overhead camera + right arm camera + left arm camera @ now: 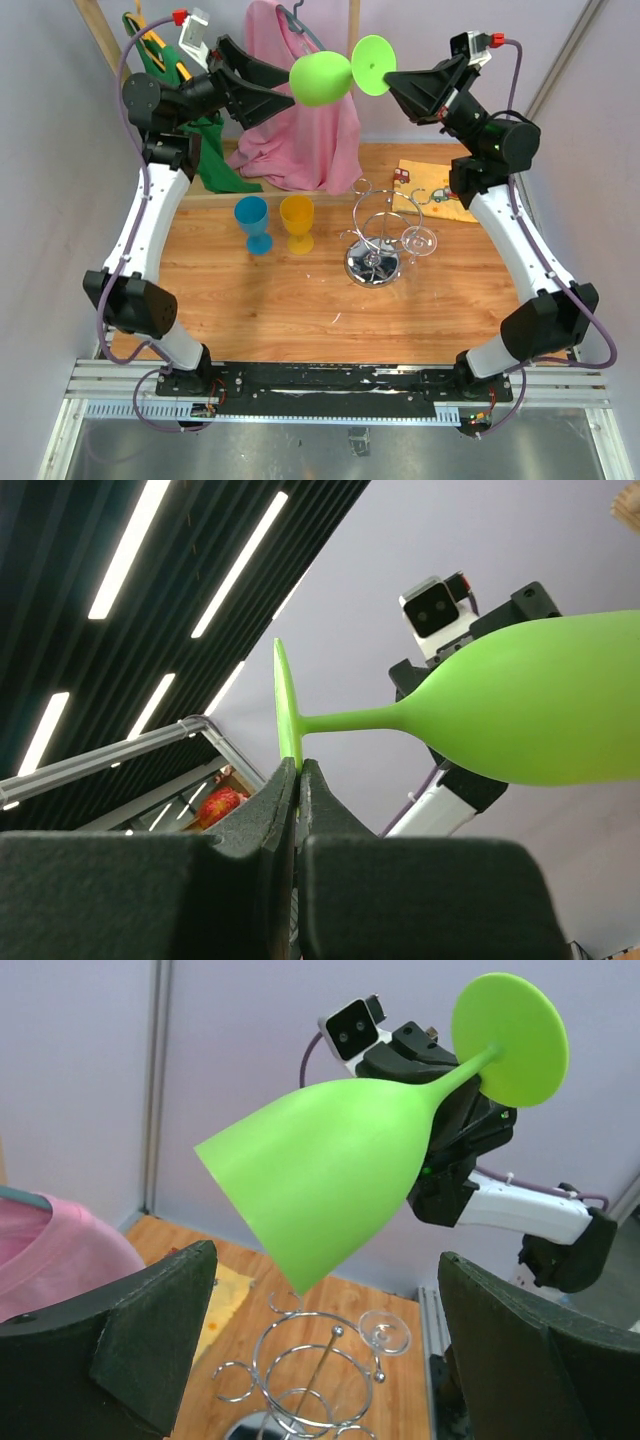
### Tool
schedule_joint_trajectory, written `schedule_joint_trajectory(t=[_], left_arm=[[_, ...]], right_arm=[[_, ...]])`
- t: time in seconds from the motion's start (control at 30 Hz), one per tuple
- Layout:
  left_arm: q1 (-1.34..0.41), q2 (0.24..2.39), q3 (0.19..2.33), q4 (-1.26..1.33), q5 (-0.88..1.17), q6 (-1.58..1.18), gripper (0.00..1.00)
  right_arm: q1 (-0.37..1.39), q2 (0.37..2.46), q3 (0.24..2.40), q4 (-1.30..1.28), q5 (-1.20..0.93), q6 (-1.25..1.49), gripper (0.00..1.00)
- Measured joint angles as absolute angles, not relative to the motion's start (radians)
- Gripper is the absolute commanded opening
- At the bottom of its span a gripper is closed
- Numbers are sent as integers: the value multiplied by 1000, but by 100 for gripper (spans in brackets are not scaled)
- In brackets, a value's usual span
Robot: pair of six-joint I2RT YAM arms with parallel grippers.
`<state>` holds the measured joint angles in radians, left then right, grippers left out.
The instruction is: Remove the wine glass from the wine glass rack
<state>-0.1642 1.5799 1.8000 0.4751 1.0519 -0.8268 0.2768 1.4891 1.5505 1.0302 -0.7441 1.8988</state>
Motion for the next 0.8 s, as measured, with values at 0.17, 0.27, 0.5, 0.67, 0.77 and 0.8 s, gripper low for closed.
schedule_joint_trajectory(t=[0.17, 0.27, 0.5, 0.67, 0.77, 0.8], left_arm=[[-124, 1687, 1782, 662, 1105, -1050, 97], [-107, 1728, 1782, 695, 1122, -1118, 97], [-104, 1698, 1756, 741, 1139, -1183, 97], [-104, 1646, 1737, 756, 1143, -1199, 97], [-104, 1617, 1731, 759, 1143, -1203, 97], [-104, 1607, 1728, 758, 1142, -1202, 97]], right_arm=[[288, 1521, 1560, 1032, -744, 1891, 1], [292, 1521, 1561, 1053, -744, 1887, 1], [321, 1530, 1560, 1122, -743, 1885, 1], [338, 1573, 1560, 1179, -740, 1888, 1], [338, 1611, 1560, 1204, -739, 1893, 1], [338, 1625, 1560, 1216, -733, 1901, 1]])
